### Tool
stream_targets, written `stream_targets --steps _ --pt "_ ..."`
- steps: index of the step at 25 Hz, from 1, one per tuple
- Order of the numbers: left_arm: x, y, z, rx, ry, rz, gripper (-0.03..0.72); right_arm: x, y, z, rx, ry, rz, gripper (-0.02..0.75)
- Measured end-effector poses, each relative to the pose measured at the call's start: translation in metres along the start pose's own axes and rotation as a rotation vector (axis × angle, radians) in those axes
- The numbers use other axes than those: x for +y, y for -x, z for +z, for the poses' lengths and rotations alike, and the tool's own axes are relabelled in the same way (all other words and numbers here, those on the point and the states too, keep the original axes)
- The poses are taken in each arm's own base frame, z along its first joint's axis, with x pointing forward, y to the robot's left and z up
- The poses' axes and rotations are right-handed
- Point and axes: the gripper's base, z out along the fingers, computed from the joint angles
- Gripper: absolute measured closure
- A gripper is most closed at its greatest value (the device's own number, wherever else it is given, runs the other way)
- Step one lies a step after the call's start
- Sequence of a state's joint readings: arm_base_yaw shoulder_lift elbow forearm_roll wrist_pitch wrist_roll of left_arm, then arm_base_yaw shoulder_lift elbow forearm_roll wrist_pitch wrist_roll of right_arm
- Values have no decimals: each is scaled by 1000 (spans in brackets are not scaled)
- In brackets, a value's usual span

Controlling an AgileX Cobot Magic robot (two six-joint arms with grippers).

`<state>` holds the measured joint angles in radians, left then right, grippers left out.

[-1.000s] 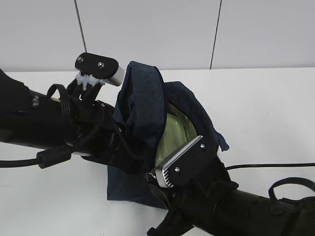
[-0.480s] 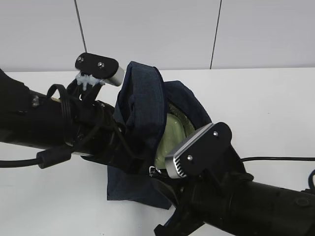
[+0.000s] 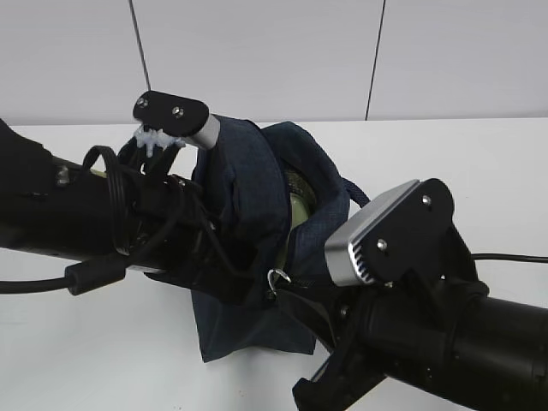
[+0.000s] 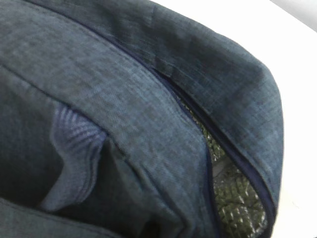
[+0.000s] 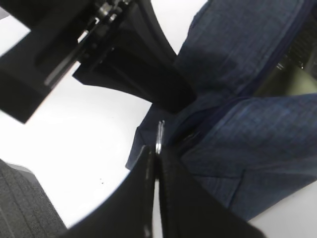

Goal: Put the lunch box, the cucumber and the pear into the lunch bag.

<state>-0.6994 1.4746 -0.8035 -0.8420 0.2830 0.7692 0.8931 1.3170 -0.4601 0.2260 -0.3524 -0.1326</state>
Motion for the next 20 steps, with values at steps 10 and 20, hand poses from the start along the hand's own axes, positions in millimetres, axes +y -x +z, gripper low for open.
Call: stream_targets --steps 10,20 --pt "-2 -1 0 16 -16 3 685 -3 1 -1 -9 -37 -47 738" --pt "-3 -5 0 52 -31 53 685 -9 6 -2 -53 -106 -99 738"
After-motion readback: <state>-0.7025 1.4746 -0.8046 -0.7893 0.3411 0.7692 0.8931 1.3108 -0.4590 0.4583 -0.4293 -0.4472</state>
